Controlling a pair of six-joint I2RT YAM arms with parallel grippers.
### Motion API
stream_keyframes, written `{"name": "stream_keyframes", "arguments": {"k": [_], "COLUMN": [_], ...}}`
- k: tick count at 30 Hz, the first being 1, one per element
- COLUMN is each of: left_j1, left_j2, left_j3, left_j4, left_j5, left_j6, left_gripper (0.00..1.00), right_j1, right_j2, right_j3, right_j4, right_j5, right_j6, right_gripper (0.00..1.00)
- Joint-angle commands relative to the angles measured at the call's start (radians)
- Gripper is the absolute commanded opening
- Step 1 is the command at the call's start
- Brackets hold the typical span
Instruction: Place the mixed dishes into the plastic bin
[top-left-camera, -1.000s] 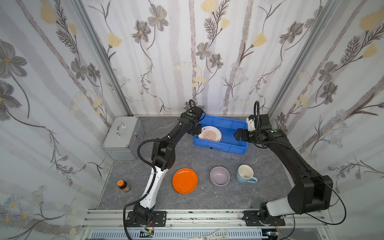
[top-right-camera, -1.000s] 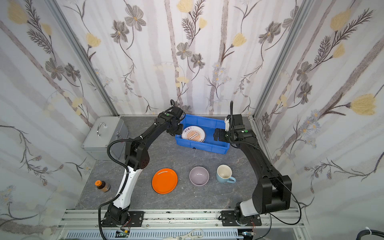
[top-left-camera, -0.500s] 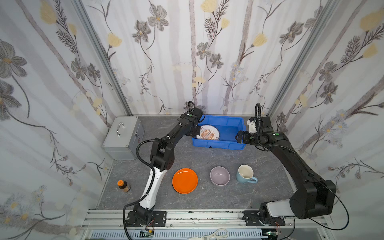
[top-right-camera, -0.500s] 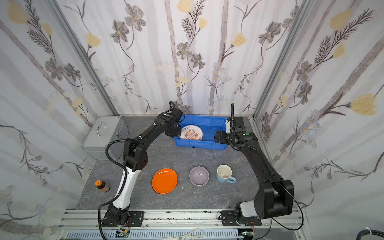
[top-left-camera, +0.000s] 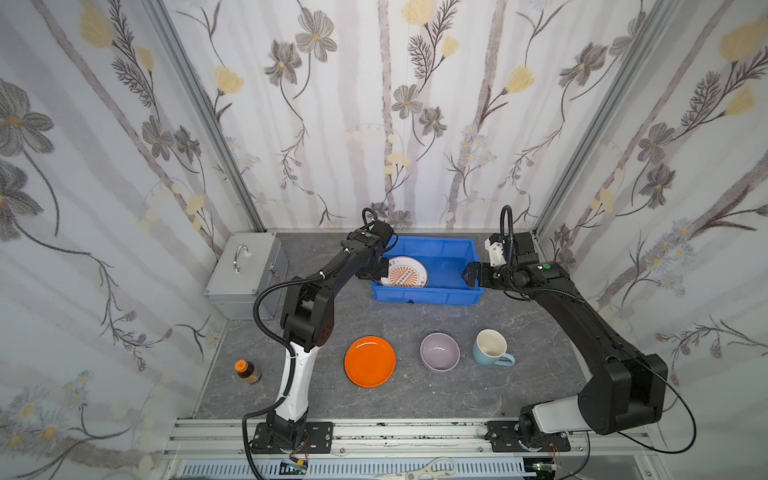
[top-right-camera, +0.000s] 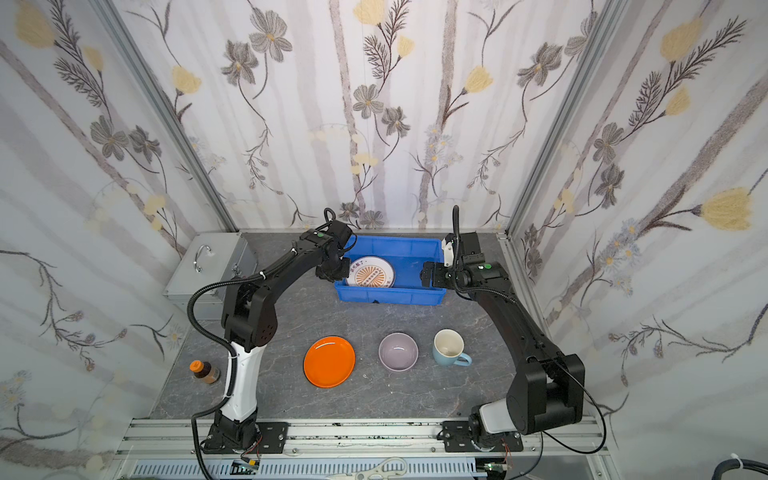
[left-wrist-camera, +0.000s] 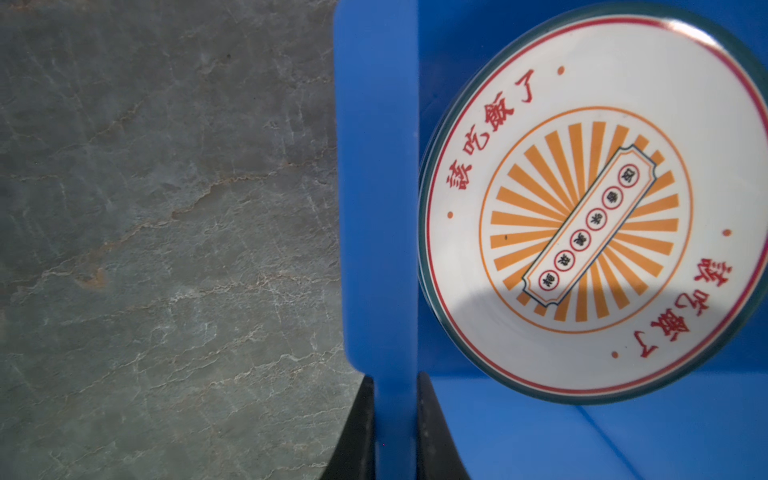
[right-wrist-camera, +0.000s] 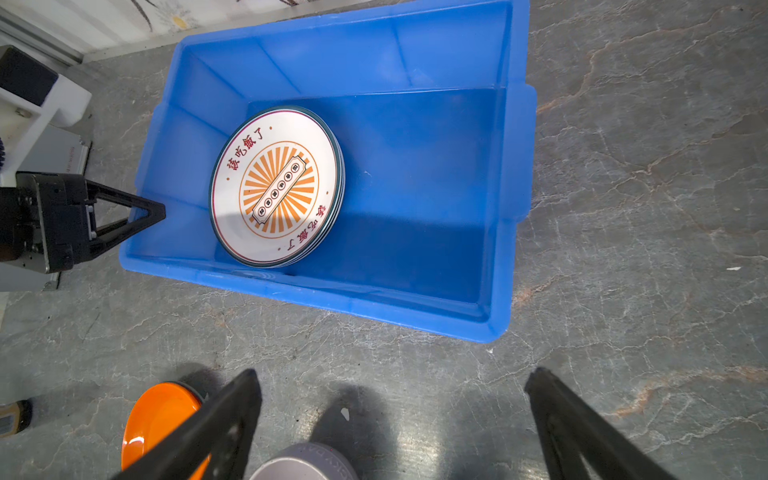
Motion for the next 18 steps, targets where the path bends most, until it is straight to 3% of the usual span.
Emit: {"name": "stream_keyframes", "arguments": {"k": [1,11,18], "left_j1": [0.011,0.052,0.081], "left_j2": [-0.056,-0.19,-0.234], "left_j3": [-0.054,-0.254,-0.309], "left_j4": [0.029,0.088,0.108], "left_j5": [-0.033,-0.027,-0.018], "left_j6": [0.002,0.011,0.029], "left_gripper": [0.13,0.14,0.15], "right_j1": [0.024,0.122,0.156], "right_j2": [0.025,0.072,0.091], "right_j3": [0.011,0.056,0.08], "right_j4": [0.035,0.036,0.048], "right_j5": [-0.007,0.018,0.039], "right_j6": [0.021,0.046,0.074], "right_gripper": [1.0,1.0,1.0]}}
